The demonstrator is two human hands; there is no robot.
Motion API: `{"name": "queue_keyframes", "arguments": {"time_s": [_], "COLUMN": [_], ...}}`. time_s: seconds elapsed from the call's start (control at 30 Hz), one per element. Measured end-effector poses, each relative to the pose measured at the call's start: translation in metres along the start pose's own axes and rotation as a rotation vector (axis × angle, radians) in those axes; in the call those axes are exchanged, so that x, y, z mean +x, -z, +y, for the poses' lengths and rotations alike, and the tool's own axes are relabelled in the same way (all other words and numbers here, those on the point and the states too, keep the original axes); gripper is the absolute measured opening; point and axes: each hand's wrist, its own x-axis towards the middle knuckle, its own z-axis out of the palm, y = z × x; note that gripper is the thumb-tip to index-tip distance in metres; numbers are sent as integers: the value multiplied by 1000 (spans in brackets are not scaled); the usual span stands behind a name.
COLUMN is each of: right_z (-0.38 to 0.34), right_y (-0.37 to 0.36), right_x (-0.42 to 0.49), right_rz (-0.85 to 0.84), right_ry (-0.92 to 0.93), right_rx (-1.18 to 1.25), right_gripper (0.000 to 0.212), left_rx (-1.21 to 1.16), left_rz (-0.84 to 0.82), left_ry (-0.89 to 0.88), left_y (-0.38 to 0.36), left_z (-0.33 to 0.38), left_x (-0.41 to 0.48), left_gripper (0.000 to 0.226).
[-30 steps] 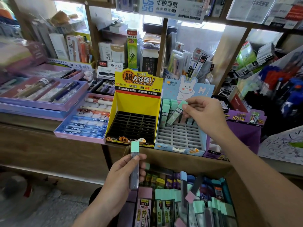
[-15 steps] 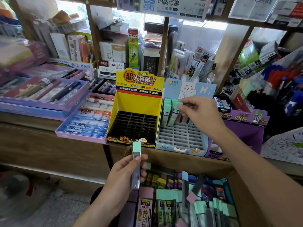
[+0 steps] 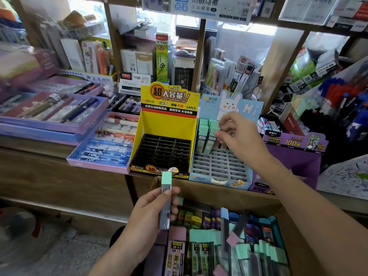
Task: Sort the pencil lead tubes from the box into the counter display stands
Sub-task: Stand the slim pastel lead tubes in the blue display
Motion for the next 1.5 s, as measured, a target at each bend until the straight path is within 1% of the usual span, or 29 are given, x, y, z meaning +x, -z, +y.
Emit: {"name": "queue_keyframes", "arguments": {"time_s": [0.1, 0.33, 0.47, 0.5, 0.63, 0.73, 0.8, 0.87, 1.13, 1.23, 1.33, 1.37, 1.5], "right_z": [4, 6, 3, 1, -4, -3, 2, 11, 55, 70, 82, 84, 87], "right_y": [-5, -10, -6, -5, 2, 7, 10, 13, 18, 14, 12, 12, 13], "right_x": [-1, -1, -5, -8, -36, -70, -93, -113, -158, -164, -168, -169, -168], "right_rz": [8, 36, 37, 37, 49, 22, -24, -84, -327, -466, -593, -606, -592], "right_ry": [11, 33, 13, 6, -13, -15, -29, -94, -406, -500, -556, -565, -584], "right_rx": [-40, -39, -50, -53, 0, 79, 86, 95, 74, -4, -92, -99, -67], "right_gripper": [15, 17, 13, 15, 18, 21, 22, 19, 17, 19, 27, 29, 25], "left_rx": [-1, -8, -16, -15, 14, 78, 113, 162, 296, 333, 353, 359, 323], "left_rz": [-2, 10, 25, 34, 46, 47, 59, 48, -11, 5, -2, -4, 28], "left_ry": [-4, -1, -5, -8, -55, -103, -132, -167, -282, -340, -364, -360, -305], "left_y": [0, -2, -4, -4, -6, -7, -10, -13, -33, -41, -48, -51, -64], "left_z": [1, 2, 3, 3, 4, 6, 9, 12, 36, 41, 44, 45, 53], "left_x": [-1, -2, -3, -3, -6, -6, -5, -3, 14, 27, 43, 48, 64], "left_gripper": [32, 33, 29, 28, 26, 19, 22, 26, 11, 9, 15, 18, 36]}}
